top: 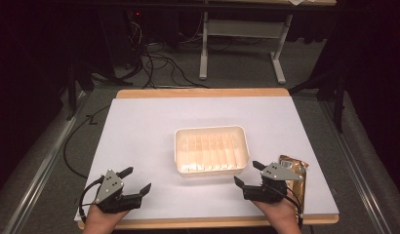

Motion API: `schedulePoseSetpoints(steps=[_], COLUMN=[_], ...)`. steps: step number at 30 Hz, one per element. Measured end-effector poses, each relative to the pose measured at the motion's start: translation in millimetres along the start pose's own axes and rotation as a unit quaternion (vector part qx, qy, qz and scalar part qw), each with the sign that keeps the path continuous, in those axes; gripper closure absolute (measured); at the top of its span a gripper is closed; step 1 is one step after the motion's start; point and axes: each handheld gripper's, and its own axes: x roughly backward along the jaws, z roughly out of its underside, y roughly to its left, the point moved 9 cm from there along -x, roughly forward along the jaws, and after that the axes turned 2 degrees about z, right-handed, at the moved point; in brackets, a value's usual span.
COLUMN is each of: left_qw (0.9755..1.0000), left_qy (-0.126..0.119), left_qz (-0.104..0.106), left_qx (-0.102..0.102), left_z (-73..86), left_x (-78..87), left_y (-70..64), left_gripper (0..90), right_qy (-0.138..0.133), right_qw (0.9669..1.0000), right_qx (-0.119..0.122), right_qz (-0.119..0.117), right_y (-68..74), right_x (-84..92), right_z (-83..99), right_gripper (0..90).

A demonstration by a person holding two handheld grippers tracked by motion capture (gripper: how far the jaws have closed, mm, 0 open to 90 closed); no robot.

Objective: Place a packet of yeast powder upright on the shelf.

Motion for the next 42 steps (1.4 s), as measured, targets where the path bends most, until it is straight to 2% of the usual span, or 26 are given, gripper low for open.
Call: schedulePoseSetpoints(steps=[4,10,24,27,28,29,31,33,34,35,38,40,42], left_qw=[1.0,1.0,1.0,1.0,1.0,1.0,1.0,1.0,1.0,1.0,1.0,0.9999,0.9999], left_qy=[0.003,0.005,0.007,0.006,0.006,0.005,0.005,0.004,0.002,0.001,0.0,-0.001,-0.002], left_qz=[-0.001,0.0,-0.005,-0.007,-0.007,-0.008,-0.006,-0.006,-0.005,-0.002,0.002,0.01,0.016], left_qx=[-0.003,0.002,0.001,0.002,0.002,0.003,0.005,0.004,0.006,0.003,0.001,-0.002,-0.003], left_z=[-0.6,1.1,0.9,0.5,0.2,-0.2,-1.1,-3.1,-4.2,-6.2,-8.3,-11.6,-13.4], left_x=[-3.3,-2.4,-2.3,-1.8,-1.7,-1.9,-2.8,-4.5,-5.8,-8.7,-12.2,-17.7,-21.5], left_y=[-1.5,-0.3,0.7,1.3,1.5,1.8,2.2,2.7,2.3,1.5,0.1,-2.9,-5.1], left_gripper=[18.5,16.9,16.7,17.0,18.2,18.2,19.1,19.8,20.0,20.3,20.4,20.5,20.5], right_qy=[-0.009,-0.011,-0.008,-0.011,-0.012,-0.012,-0.01,-0.012,-0.012,-0.007,0.008,0.026,0.044], right_qw=[1.0,0.9999,0.9999,0.9999,0.9997,0.9997,0.9994,0.9986,0.9982,0.996,0.9913,0.9876,0.9823], right_qx=[-0.003,0.008,0.002,0.006,0.01,0.01,0.001,-0.021,-0.025,-0.04,-0.072,-0.085,-0.098], right_qz=[0.002,0.003,0.006,0.011,0.018,0.018,0.033,0.048,0.054,0.079,0.11,0.13,0.154], right_y=[-5.8,-4.2,-7.7,-11.8,-17.1,-17.1,-26.1,-39.6,-45.2,-61.9,-88.9,-105.3,-119.7], right_x=[5.0,6.2,10.2,14.0,18.7,18.7,24.7,33.0,36.3,46.2,59.9,68.2,76.2], right_z=[-0.2,-1.4,0.3,1.3,2.6,2.6,5.4,8.6,10.0,16.3,32.1,45.6,59.0], right_gripper=[10.8,7.7,9.7,19.8,32.1,32.1,42.3,51.9,55.4,63.0,75.0,83.4,89.5])
